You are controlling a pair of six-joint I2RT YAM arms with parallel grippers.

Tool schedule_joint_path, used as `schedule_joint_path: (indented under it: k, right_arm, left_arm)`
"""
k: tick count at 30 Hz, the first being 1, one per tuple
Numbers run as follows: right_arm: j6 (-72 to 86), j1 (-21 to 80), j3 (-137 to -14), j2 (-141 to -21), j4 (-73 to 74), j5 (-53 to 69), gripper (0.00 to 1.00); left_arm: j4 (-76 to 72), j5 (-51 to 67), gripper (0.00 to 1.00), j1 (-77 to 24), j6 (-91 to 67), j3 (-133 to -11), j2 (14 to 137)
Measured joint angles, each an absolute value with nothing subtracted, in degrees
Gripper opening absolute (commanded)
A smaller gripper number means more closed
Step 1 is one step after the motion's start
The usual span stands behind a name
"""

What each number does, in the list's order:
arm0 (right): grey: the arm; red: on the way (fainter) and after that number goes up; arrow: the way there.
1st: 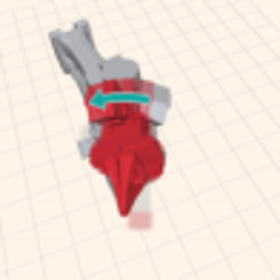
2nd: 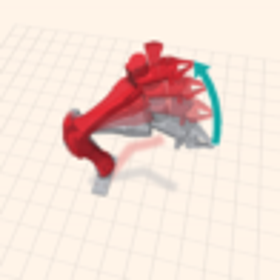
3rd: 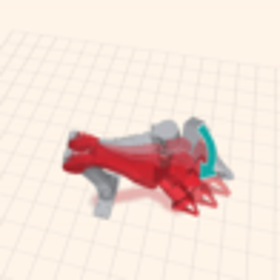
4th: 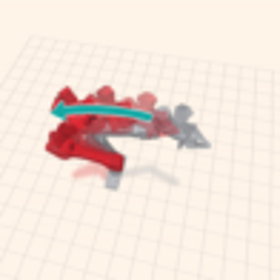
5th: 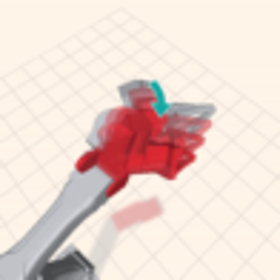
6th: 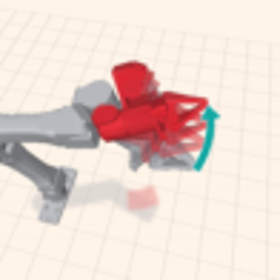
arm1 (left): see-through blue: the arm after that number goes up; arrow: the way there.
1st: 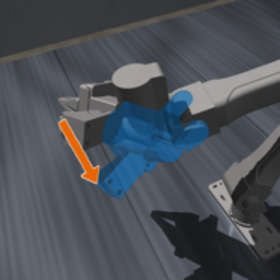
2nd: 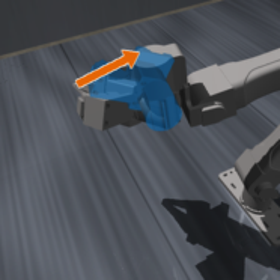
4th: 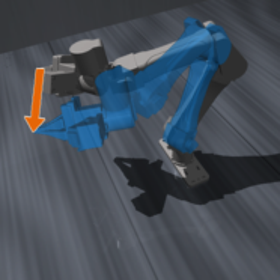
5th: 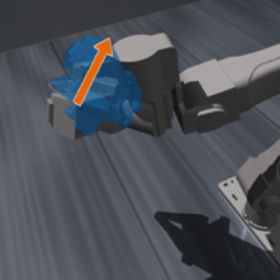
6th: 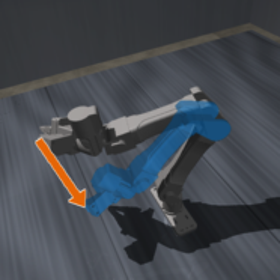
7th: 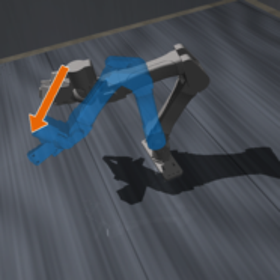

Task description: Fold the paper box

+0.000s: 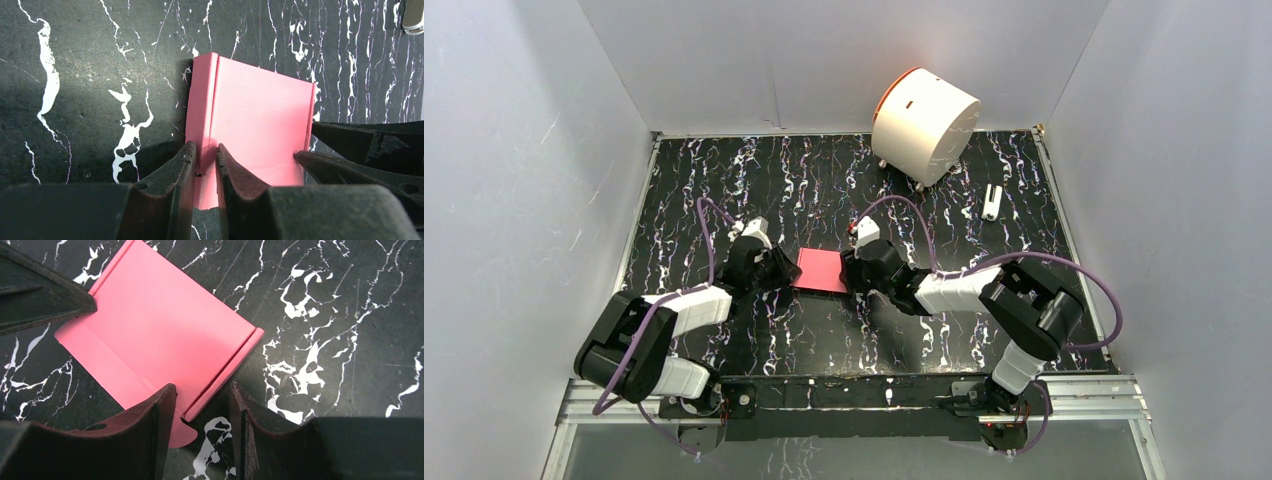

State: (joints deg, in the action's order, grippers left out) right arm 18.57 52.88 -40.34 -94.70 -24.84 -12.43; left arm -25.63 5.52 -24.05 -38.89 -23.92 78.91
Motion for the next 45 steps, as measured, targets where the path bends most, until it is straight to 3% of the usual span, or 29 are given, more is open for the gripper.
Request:
schedule_joint_path:
  k: [11,16,19,25,30,38,45]
  right_arm:
    - [20.60,53.63,-40.34,-96.05,-27.31,-12.45,0.45]
    - [20.58,56.01,-40.71,-94.63,-23.97,-13.67,0.53]
    - [19.57,57.01,-41.06,-92.68,-19.42,-13.85,0.62]
    - [10.81,57.45,-44.40,-90.06,-8.67,-13.69,0.75]
    - [0.89,57.45,-46.13,-88.20,-5.15,-10.61,0.84]
    - [-12.01,57.89,-49.01,-88.01,-2.11,-2.83,0.85]
    - [-15.75,58.37,-50.22,-91.07,-1.85,-2.04,0.83]
  left_arm:
    - [-28.53,6.33,0.12,-23.75,-39.90,-20.88,77.19]
    - [-25.21,6.20,0.23,-24.23,-40.66,-17.52,70.76]
    - [-19.05,5.13,0.37,-24.67,-41.25,-16.29,64.90]
    - [-10.46,-0.91,0.53,-24.91,-42.41,-17.02,55.68]
    - [-9.06,-3.79,0.59,-24.86,-42.89,-19.18,55.22]
    - [-10.72,-2.48,0.58,-24.86,-42.39,-22.74,64.38]
    - [-13.30,3.22,0.46,-24.86,-41.15,-23.33,69.78]
